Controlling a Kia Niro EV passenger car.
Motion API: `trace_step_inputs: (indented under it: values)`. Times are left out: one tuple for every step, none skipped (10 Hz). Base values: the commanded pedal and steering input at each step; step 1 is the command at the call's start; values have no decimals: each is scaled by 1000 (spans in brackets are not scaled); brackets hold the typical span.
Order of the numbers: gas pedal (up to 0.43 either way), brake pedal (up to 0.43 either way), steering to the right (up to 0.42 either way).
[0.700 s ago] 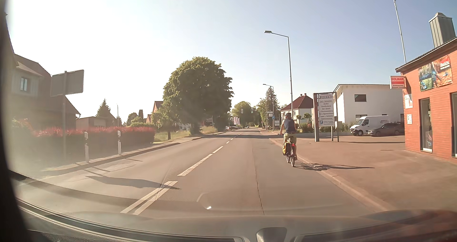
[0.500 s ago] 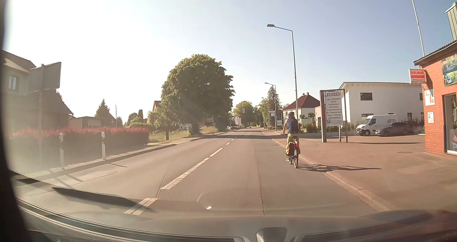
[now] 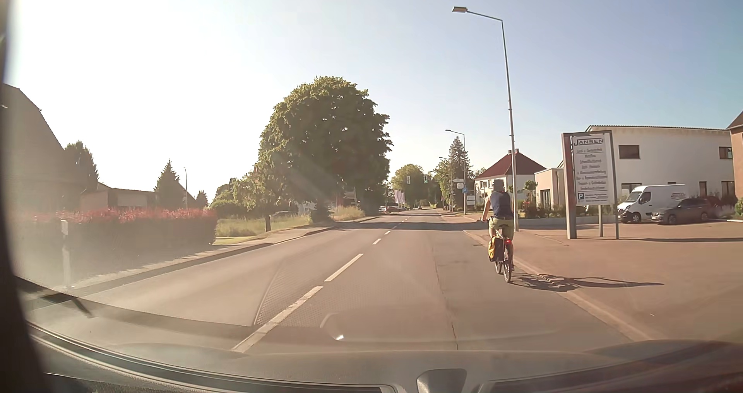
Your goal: Follow the waypoints while adhering to traffic rules and regulations
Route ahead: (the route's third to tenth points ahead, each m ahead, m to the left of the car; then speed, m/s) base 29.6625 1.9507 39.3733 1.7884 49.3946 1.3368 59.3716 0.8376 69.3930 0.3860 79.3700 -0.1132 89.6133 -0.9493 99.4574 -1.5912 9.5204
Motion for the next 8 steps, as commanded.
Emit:
trace_step_inputs:
  values:
    - [228,6,-36]
    - [228,6,-37]
    - [248,6,-40]
    - [248,6,-44]
    - [260,6,-45]
    - [260,6,-45]
    - [268,6,-45]
    - [268,0,-44]
